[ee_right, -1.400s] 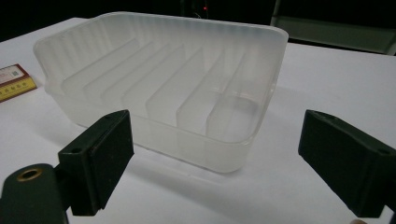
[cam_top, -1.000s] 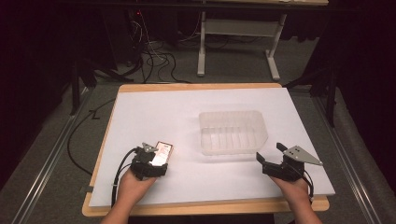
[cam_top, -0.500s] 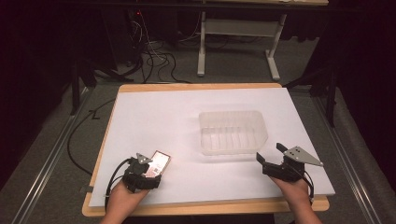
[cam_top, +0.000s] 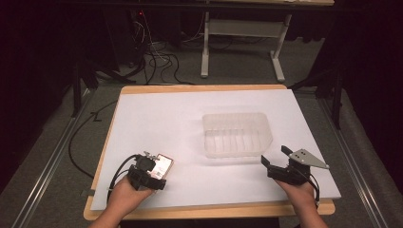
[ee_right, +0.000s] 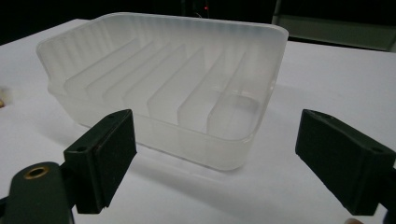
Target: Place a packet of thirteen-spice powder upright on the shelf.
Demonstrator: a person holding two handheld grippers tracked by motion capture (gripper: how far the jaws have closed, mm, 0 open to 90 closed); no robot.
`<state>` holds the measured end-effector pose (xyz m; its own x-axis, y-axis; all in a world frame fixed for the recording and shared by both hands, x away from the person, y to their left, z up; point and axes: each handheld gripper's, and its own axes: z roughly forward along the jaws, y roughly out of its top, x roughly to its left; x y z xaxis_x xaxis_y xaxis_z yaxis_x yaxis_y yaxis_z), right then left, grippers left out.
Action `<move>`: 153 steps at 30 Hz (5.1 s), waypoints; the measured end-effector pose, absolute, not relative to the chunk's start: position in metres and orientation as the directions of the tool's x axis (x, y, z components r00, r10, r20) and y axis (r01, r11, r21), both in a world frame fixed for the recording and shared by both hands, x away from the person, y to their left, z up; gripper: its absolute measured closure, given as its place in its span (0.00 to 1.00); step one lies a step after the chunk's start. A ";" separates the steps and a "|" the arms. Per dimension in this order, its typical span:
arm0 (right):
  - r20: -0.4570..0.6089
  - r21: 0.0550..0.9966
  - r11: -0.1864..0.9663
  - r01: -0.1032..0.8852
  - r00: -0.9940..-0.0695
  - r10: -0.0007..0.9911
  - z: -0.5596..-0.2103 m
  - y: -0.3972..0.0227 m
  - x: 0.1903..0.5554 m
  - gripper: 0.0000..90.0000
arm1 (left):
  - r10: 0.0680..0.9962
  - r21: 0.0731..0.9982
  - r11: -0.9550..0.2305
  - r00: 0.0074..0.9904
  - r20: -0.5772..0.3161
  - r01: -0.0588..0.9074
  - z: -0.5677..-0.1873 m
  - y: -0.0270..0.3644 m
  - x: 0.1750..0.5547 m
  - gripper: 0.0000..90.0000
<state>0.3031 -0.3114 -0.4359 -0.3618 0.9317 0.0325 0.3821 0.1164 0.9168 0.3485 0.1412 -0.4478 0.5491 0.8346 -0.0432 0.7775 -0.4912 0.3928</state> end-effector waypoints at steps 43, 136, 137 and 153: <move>0.030 0.917 0.123 0.380 -0.370 0.928 -0.436 -0.309 0.302 0.16 | 0.790 0.120 -0.608 0.613 0.000 0.784 -0.443 0.123 0.383 0.35; 0.032 0.926 0.159 0.342 -0.493 0.869 -0.405 -0.245 0.311 0.15 | 0.741 0.878 -0.237 0.662 -0.113 0.415 -0.416 0.082 0.317 0.36; 0.032 0.926 0.159 0.342 -0.493 0.869 -0.405 -0.245 0.311 0.15 | 0.741 0.878 -0.237 0.662 -0.113 0.415 -0.416 0.082 0.317 0.36; 0.114 0.941 0.103 0.324 -0.587 0.801 -0.392 -0.212 0.312 0.25 | 0.712 0.879 -0.279 0.697 -0.082 0.388 -0.428 0.048 0.307 0.36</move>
<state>0.3123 -0.2120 -0.3916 -0.5873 0.8013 0.1144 0.3235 0.1028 0.9406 0.3072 0.0480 -0.4281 0.6970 0.7124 -0.0818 0.3880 -0.2787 0.8785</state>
